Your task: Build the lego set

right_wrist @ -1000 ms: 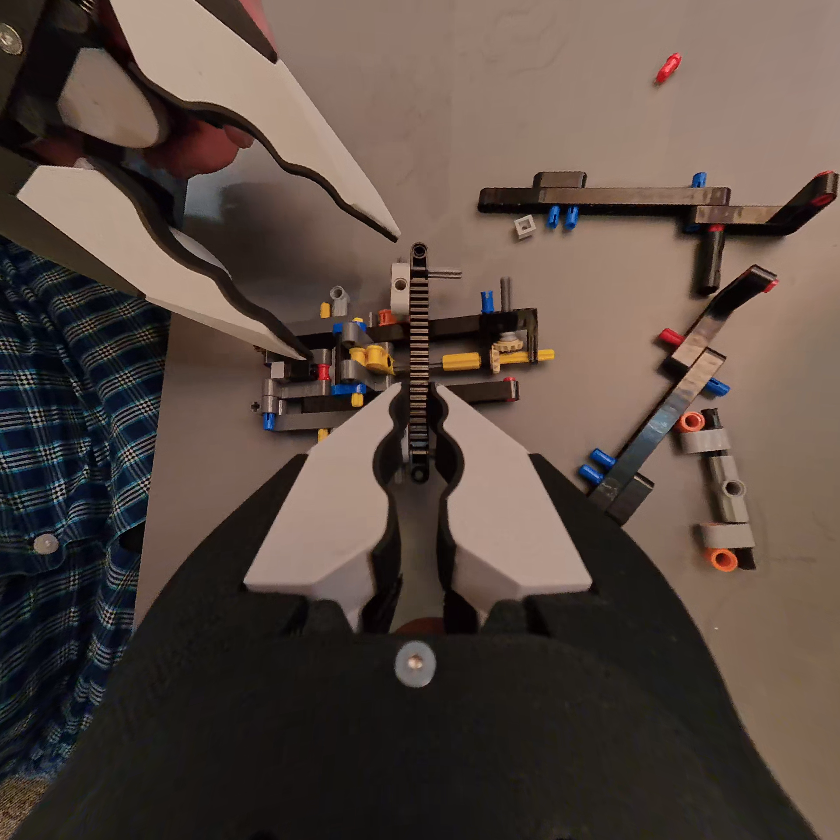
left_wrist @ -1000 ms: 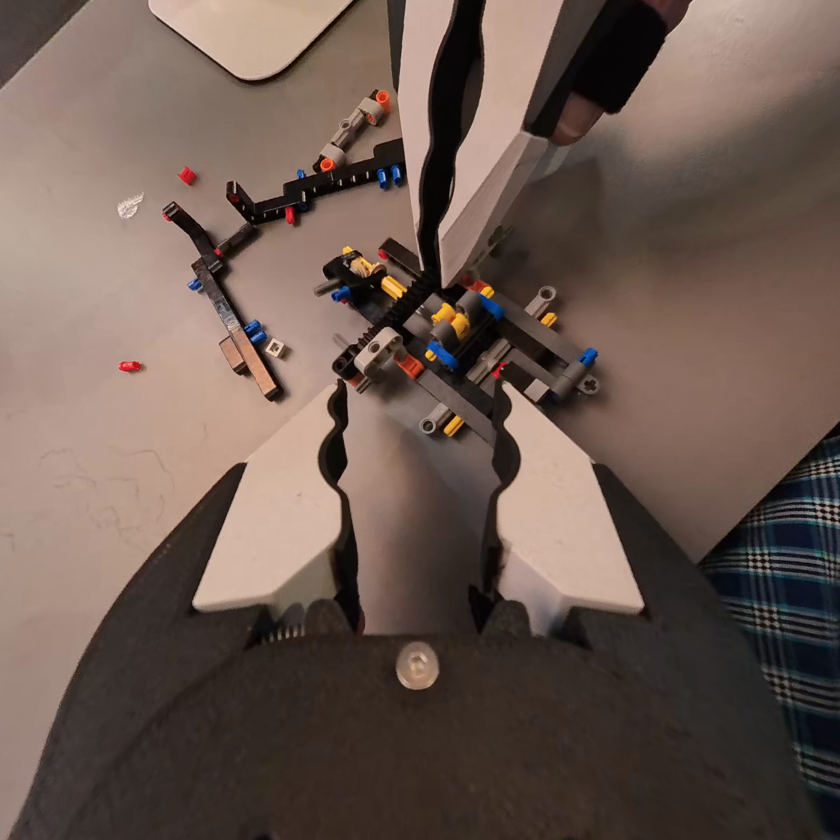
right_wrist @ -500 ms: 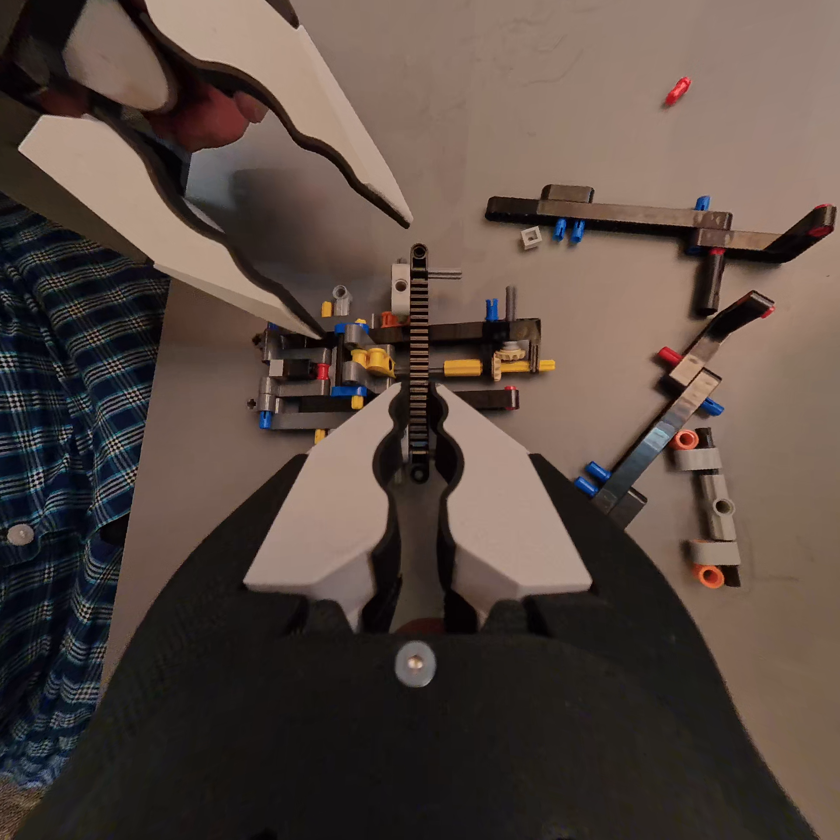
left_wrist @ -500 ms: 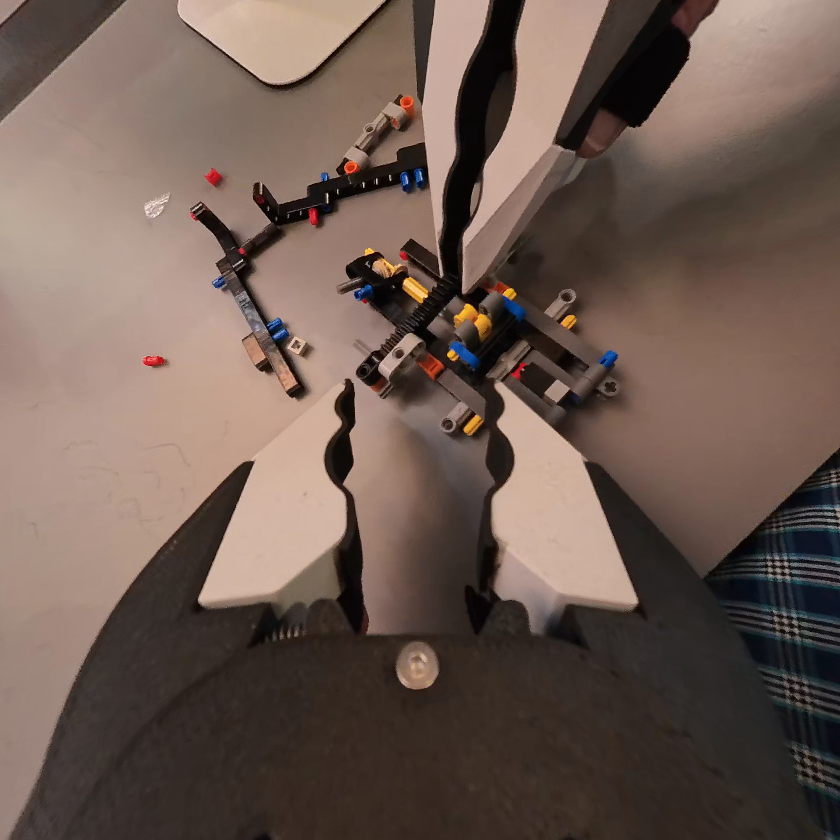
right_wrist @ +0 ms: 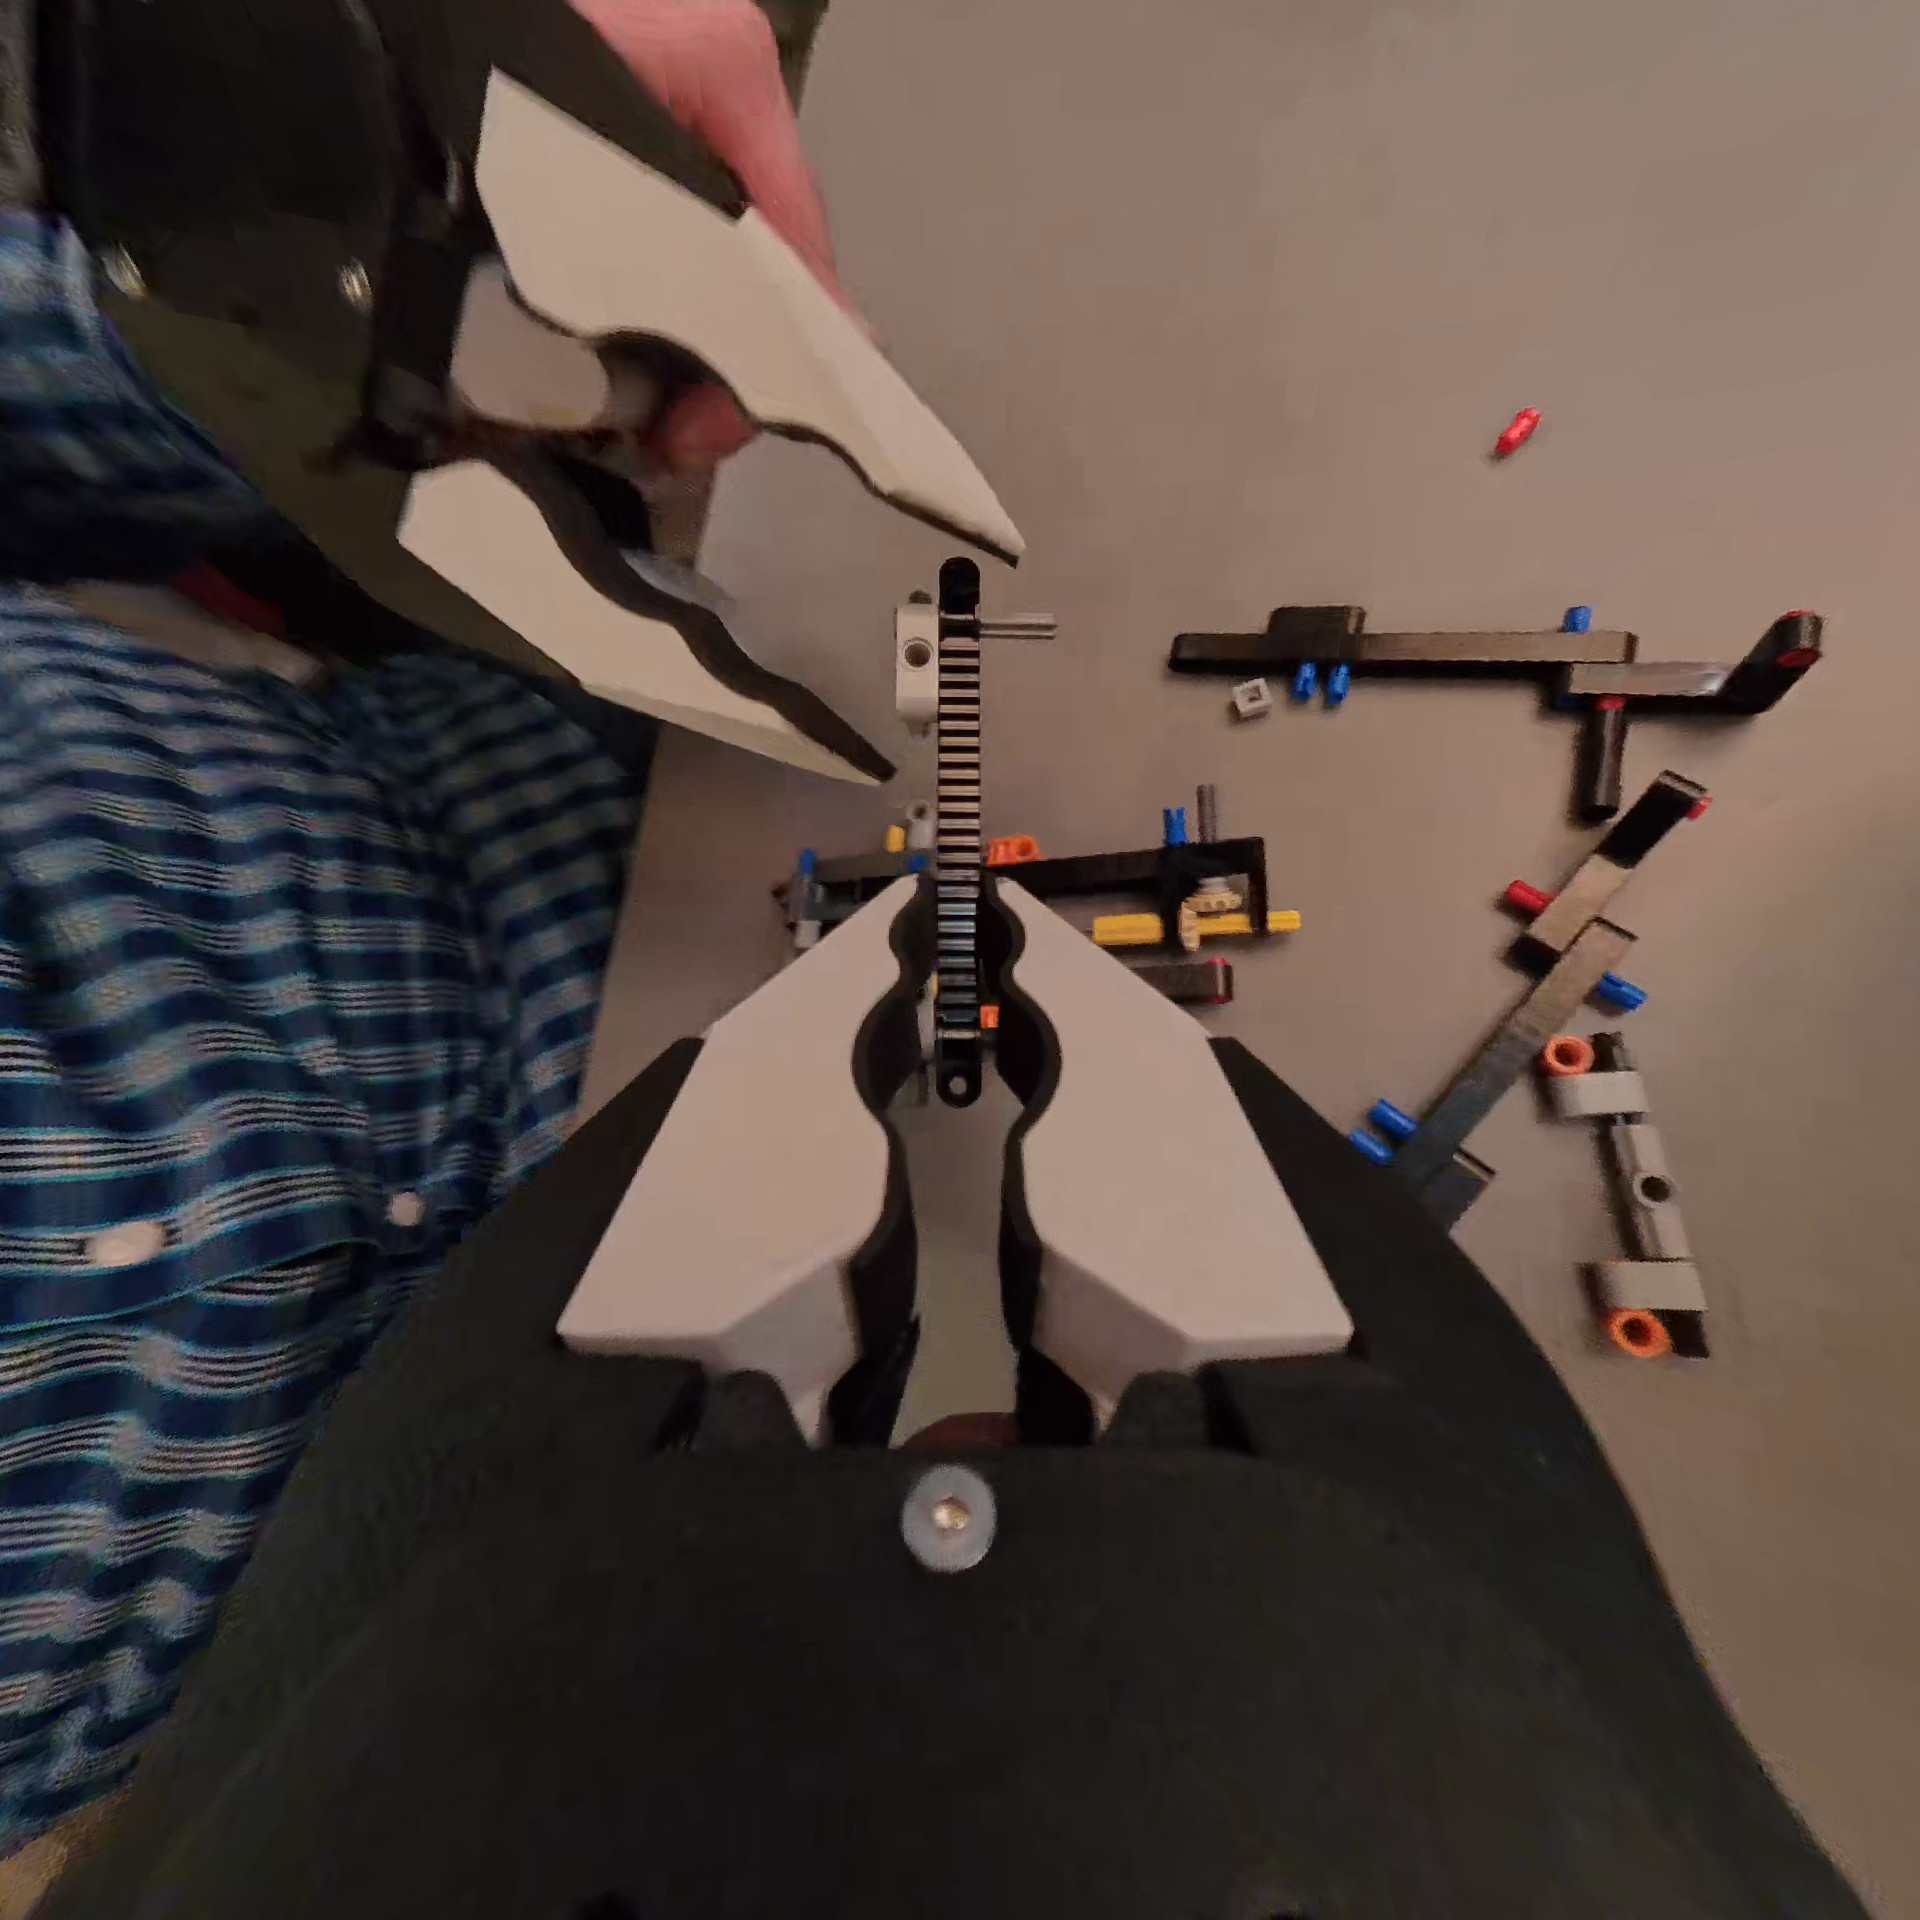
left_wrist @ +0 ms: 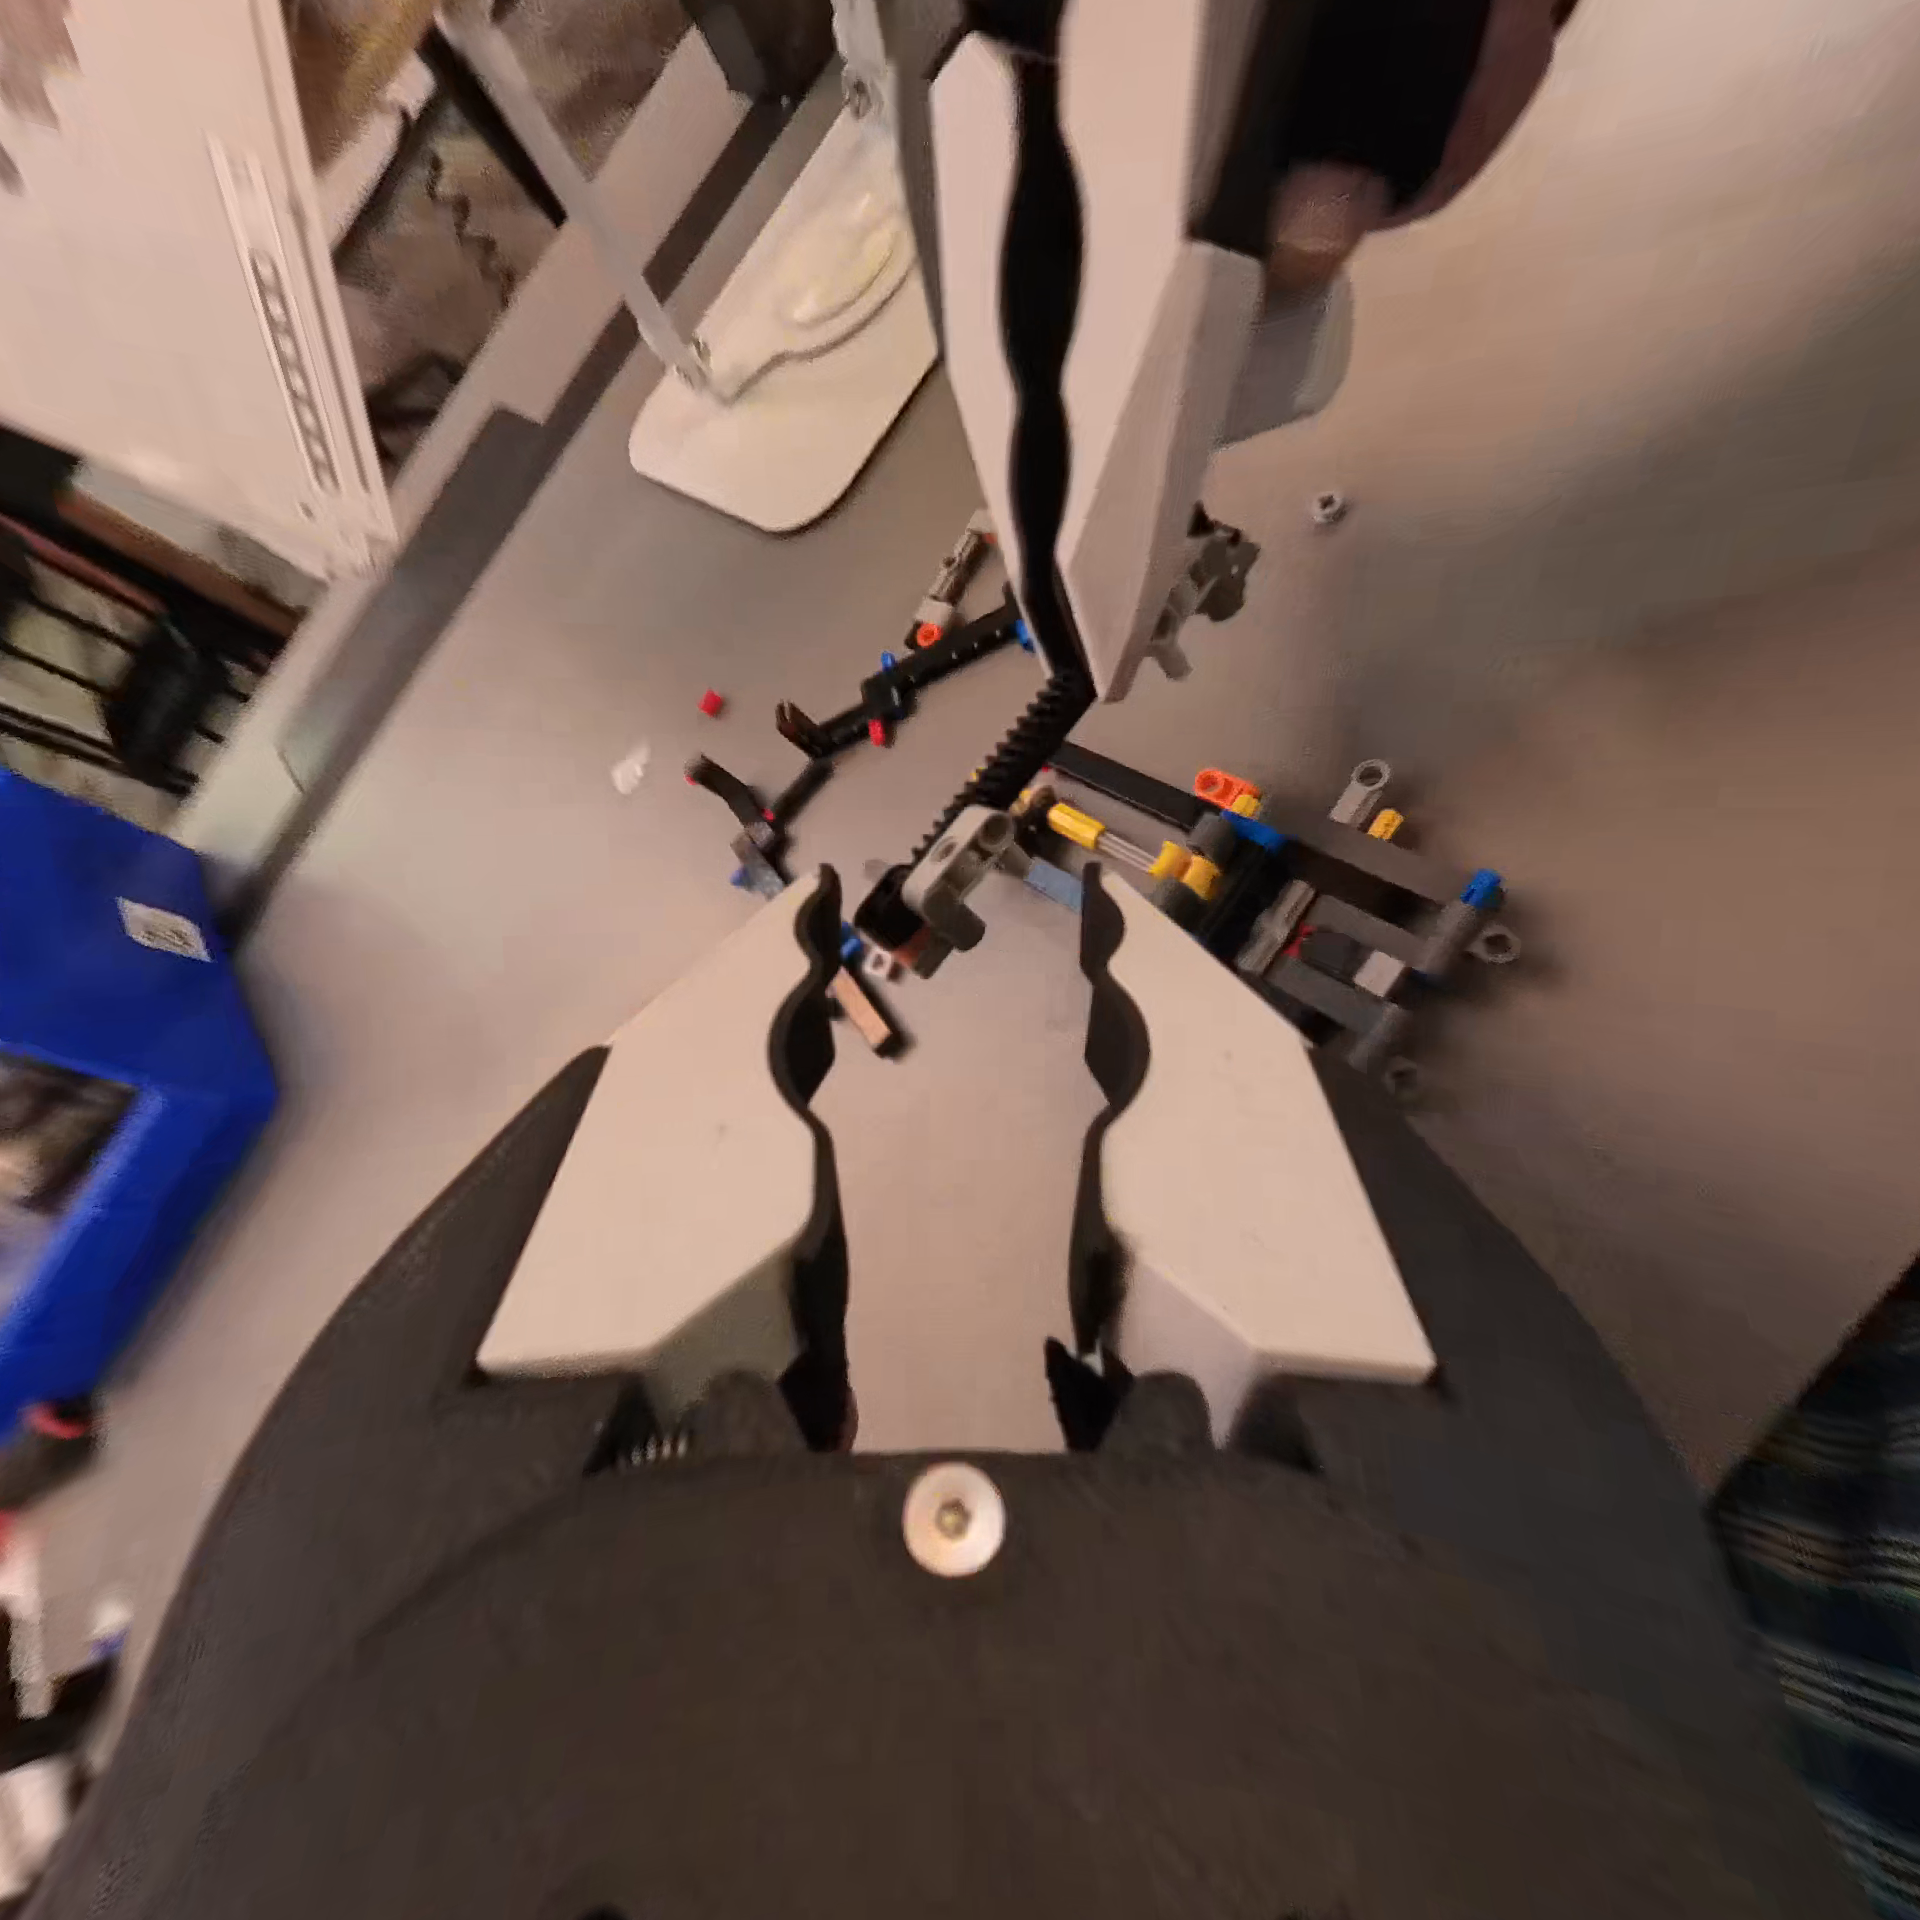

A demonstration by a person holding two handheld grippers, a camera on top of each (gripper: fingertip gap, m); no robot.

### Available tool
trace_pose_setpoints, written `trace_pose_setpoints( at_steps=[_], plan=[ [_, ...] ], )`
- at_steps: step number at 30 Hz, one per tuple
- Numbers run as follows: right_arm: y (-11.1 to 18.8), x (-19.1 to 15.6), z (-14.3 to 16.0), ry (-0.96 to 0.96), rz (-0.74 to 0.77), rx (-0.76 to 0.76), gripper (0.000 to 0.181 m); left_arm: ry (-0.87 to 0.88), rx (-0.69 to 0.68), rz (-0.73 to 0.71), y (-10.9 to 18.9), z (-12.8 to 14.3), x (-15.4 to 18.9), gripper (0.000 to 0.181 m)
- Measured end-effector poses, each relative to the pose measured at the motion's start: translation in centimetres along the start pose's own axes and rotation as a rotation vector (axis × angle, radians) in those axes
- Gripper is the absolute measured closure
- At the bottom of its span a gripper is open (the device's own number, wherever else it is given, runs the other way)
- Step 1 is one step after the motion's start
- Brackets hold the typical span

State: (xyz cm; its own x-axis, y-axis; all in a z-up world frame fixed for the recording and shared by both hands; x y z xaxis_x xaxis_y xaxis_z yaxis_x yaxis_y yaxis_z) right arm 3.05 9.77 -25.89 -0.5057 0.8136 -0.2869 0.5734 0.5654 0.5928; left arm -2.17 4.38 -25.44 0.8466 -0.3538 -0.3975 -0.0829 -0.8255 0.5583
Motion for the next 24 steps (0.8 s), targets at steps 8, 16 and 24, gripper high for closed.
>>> trace_pose_setpoints(
  at_steps=[8,16,24],
  plan=[
    [1.4,-0.3,-0.5,-0.082,-0.103,0.043,0.176,-0.217,0.051,-0.068,0.1,-1.4,-0.1,0.156],
    [1.8,0.1,-1.0,-0.089,-0.093,0.065,0.173,-0.312,0.068,-0.122,0.3,-1.3,-0.2,0.165],
    [1.0,0.1,-0.3,-0.036,-0.058,0.001,0.176,-0.406,0.077,-0.116,0.0,-0.2,0.0,0.165]
  ],
)
Point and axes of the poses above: each gripper's, where its closed fingertips meet, y back along the fingers, z out of its underside, x = y × z across the jaws, the point moved 3 cm from there along y, back along the fingers, and after that the axes turned 5 degrees about y, right-handed, at the moved point
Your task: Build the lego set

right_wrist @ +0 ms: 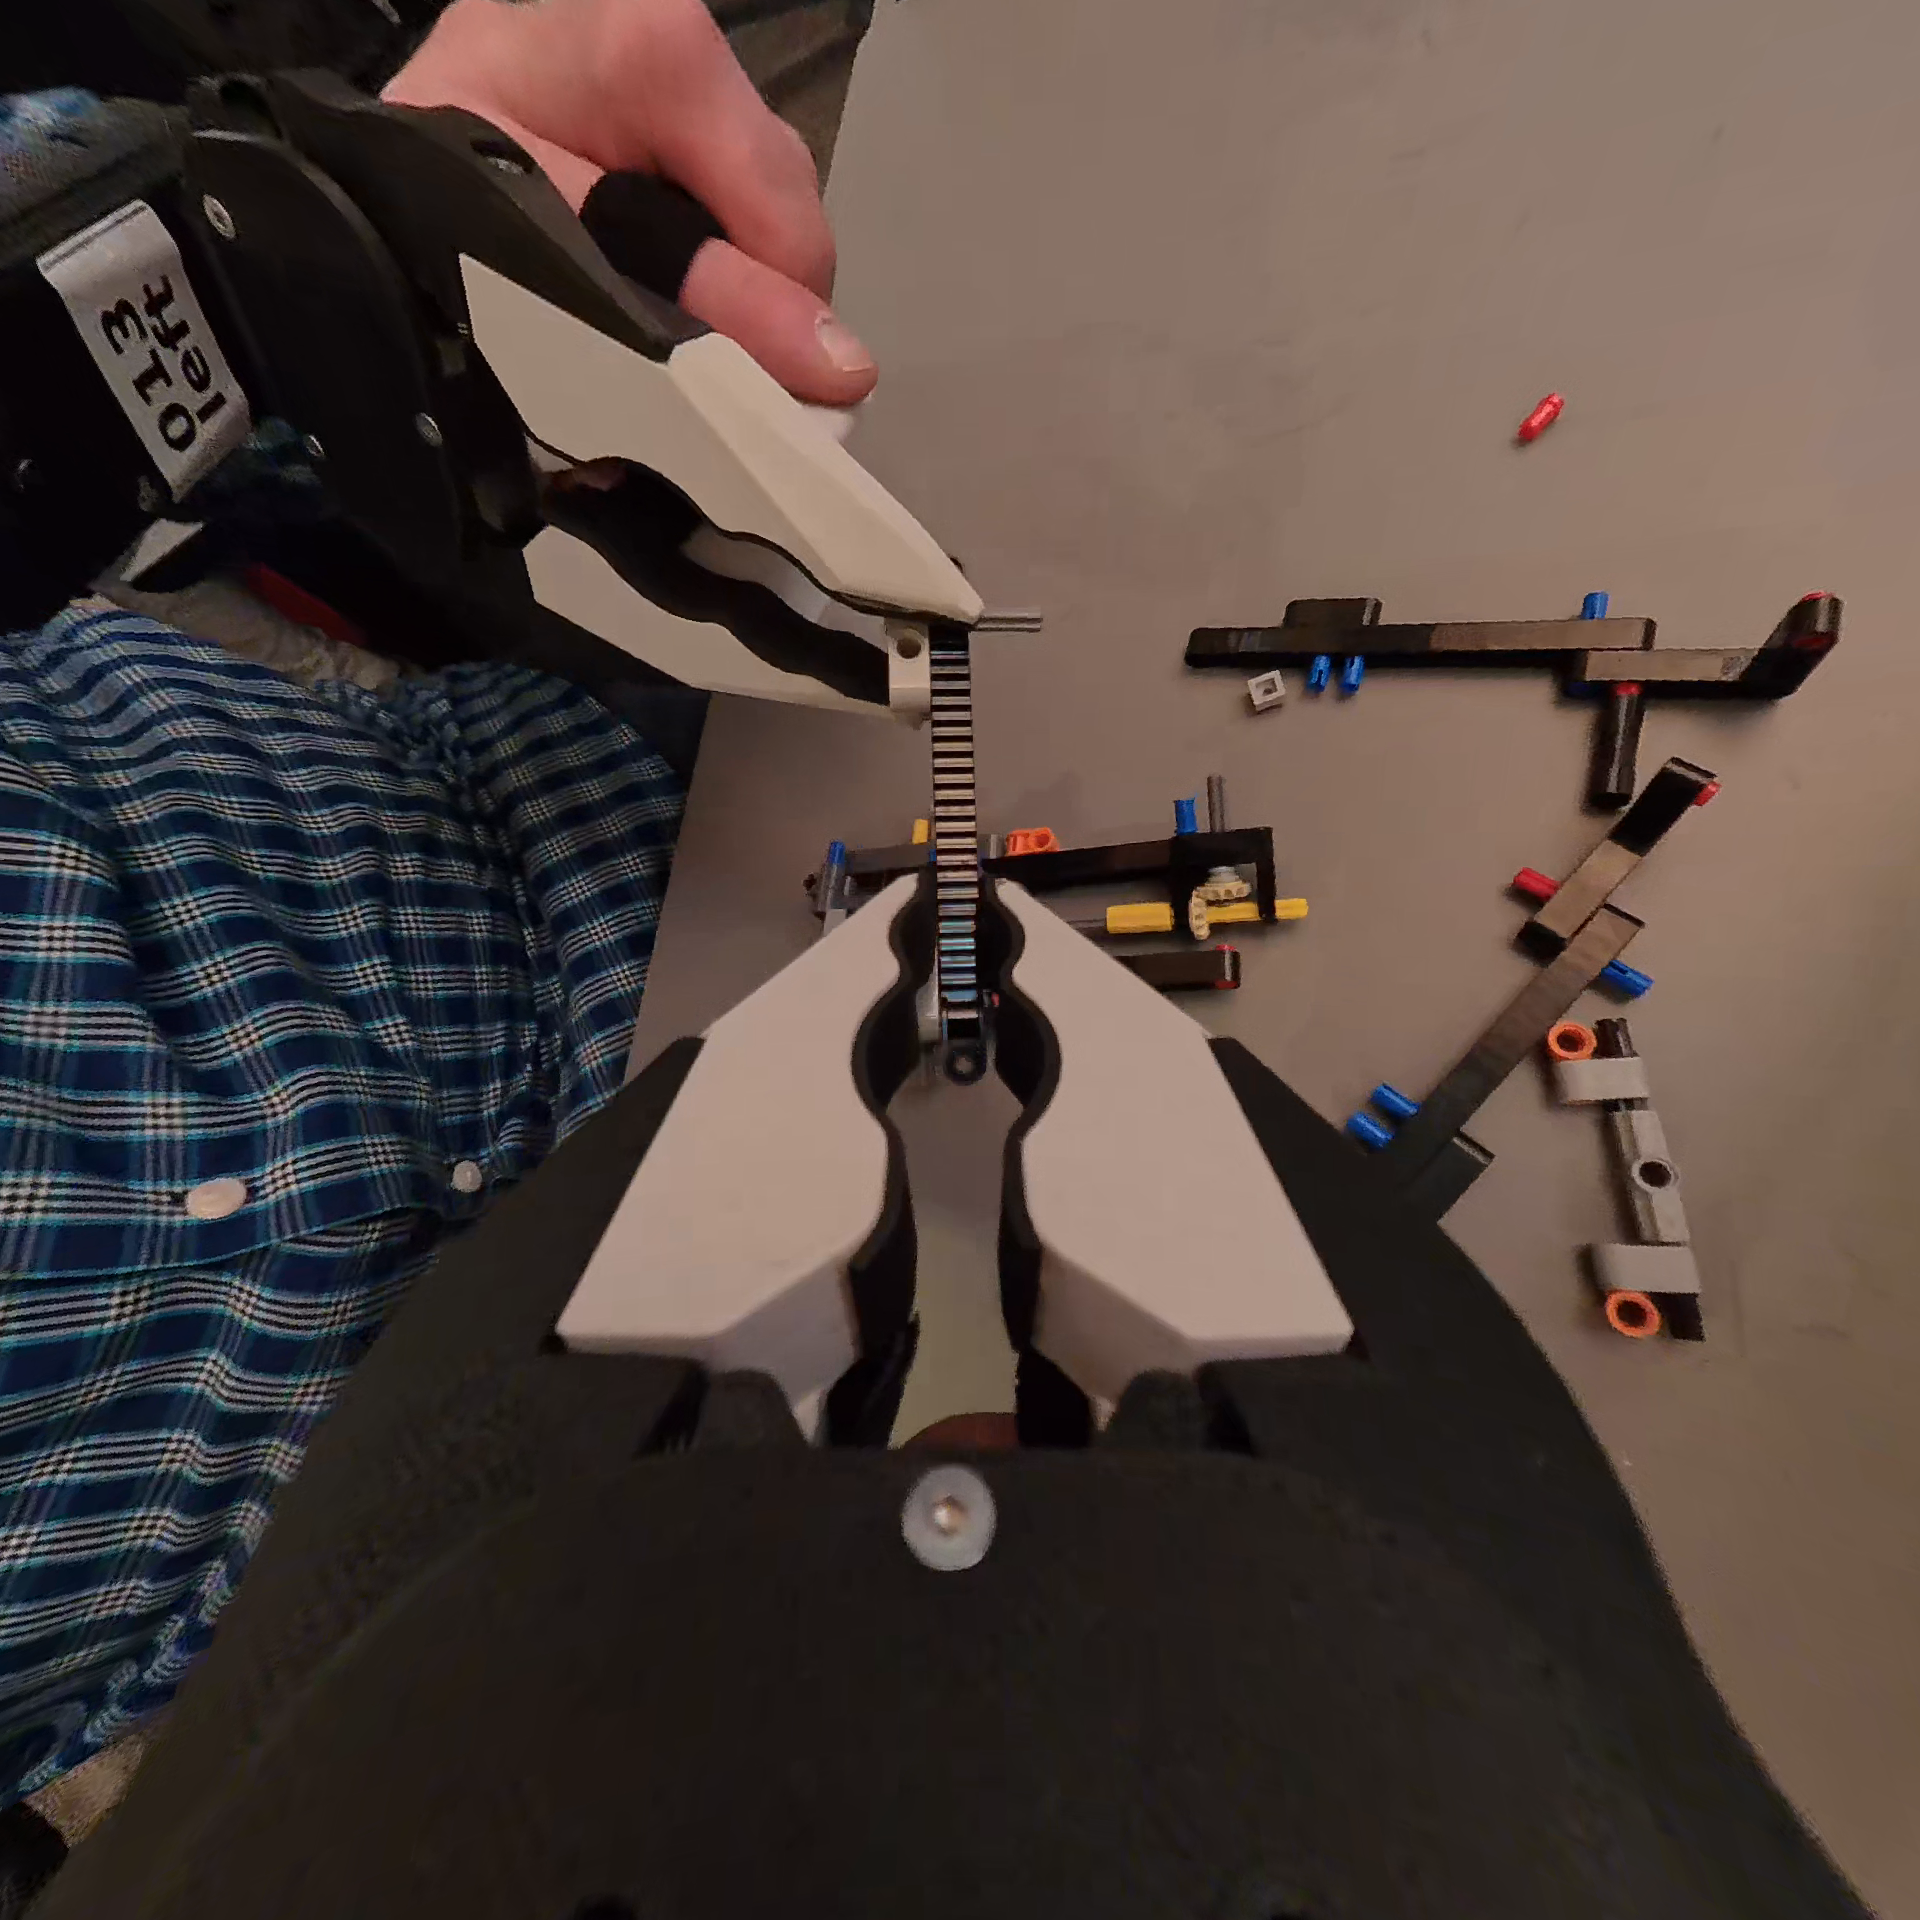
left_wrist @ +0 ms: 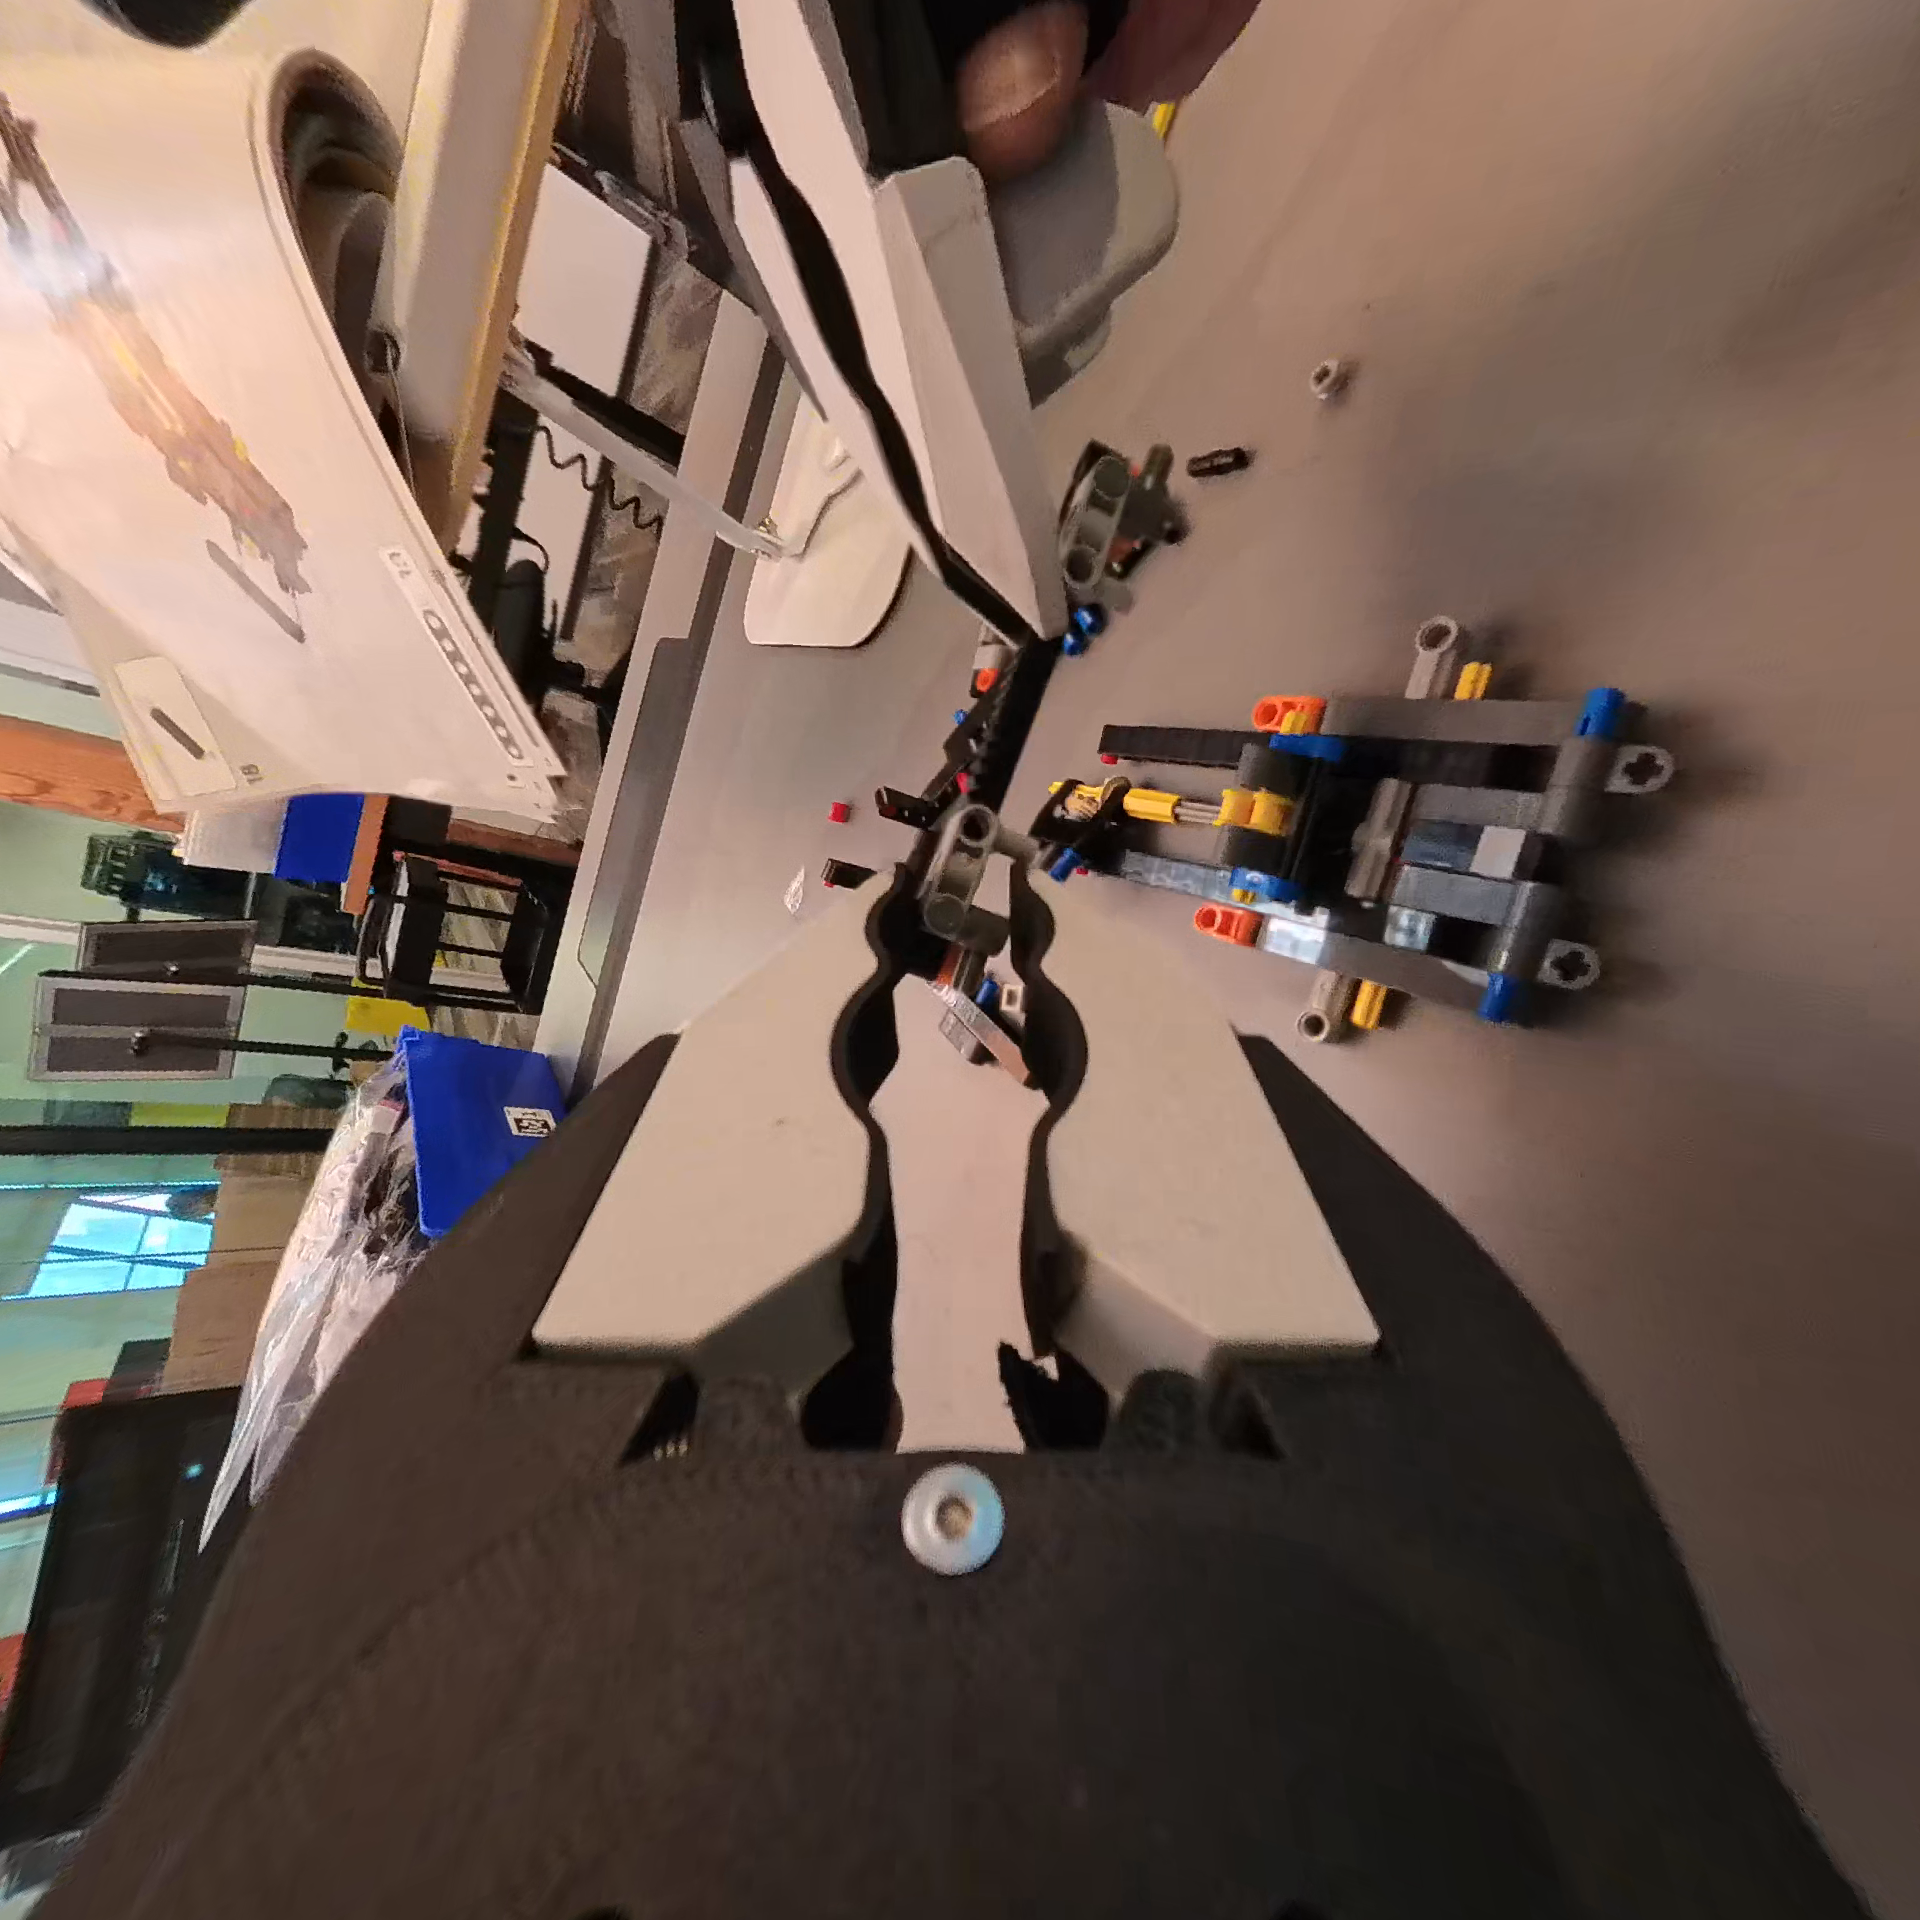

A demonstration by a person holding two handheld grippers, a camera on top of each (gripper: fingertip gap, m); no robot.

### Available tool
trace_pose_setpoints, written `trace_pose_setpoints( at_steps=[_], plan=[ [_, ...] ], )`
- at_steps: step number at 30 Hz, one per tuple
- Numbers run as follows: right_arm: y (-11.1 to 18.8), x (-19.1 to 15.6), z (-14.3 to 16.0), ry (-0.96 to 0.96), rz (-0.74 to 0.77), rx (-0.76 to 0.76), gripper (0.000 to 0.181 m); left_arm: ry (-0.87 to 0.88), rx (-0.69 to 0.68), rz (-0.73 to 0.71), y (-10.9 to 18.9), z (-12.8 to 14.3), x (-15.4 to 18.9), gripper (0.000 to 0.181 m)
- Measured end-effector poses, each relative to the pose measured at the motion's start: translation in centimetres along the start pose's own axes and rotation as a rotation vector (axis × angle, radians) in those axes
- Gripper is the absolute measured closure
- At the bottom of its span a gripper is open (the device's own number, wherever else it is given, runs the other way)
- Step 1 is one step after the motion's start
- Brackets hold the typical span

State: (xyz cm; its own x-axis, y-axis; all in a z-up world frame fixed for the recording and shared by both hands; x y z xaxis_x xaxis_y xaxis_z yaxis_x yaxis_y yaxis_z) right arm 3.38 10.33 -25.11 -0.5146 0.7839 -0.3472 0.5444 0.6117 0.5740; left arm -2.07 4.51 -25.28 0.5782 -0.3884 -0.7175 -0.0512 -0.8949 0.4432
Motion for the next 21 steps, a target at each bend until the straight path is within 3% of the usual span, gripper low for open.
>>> trace_pose_setpoints(
  at_steps=[10,21],
  plan=[
    [-1.9,0.9,2.1,0.036,0.079,-0.061,0.177,-0.038,-0.002,0.092,-1.6,2.0,2.3,0.164],
    [-2.8,1.2,3.1,0.066,0.113,-0.103,0.177,0.029,-0.001,0.272,-1.8,3.2,3.9,0.15]
  ],
)
Point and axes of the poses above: each gripper's, where its closed fingertips meet, y back along the fingers, z out of its underside, x = y × z across the jaws, the point moved 3 cm from there along y, back along the fingers, and after that the axes turned 5 degrees about y, right-handed, at the moved point
